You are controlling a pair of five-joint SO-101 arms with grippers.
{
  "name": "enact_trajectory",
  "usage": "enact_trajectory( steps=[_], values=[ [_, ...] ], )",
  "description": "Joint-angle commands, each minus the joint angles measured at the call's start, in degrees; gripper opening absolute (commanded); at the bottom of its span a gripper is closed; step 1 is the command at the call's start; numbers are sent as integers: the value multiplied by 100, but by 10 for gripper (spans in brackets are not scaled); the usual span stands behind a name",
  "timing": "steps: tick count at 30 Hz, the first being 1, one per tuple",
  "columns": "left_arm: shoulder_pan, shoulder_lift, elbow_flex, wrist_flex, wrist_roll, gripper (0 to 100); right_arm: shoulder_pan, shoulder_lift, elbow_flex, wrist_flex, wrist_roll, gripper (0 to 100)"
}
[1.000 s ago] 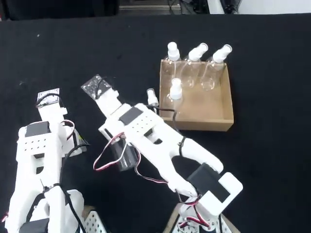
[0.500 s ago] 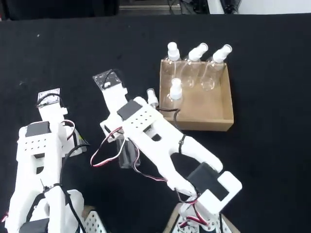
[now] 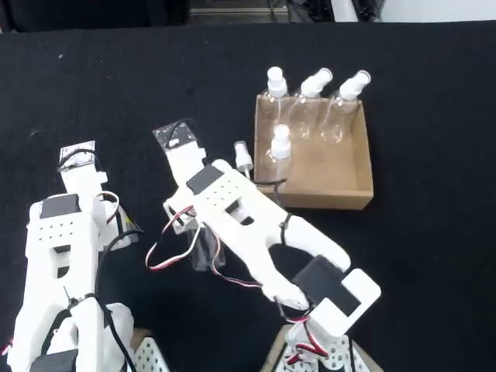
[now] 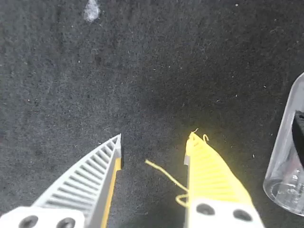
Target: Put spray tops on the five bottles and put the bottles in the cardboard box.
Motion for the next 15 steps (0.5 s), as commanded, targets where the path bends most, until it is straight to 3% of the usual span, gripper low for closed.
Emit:
enact_trajectory(
  steps=[1, 7, 10, 15],
  values=[
    [-48, -149, -198, -26, 18, 213, -70, -48, -4, -70, 519, 211],
    [-48, -149, -198, -26, 18, 213, -299, -101, -66, -97, 2136, 8],
    [-48, -149, -189, -26, 18, 213, -343, -101, -22, -53, 2646, 25],
    [-48, -149, -163, -26, 0, 213, -343, -101, 207, 0, 2725, 51]
  ],
)
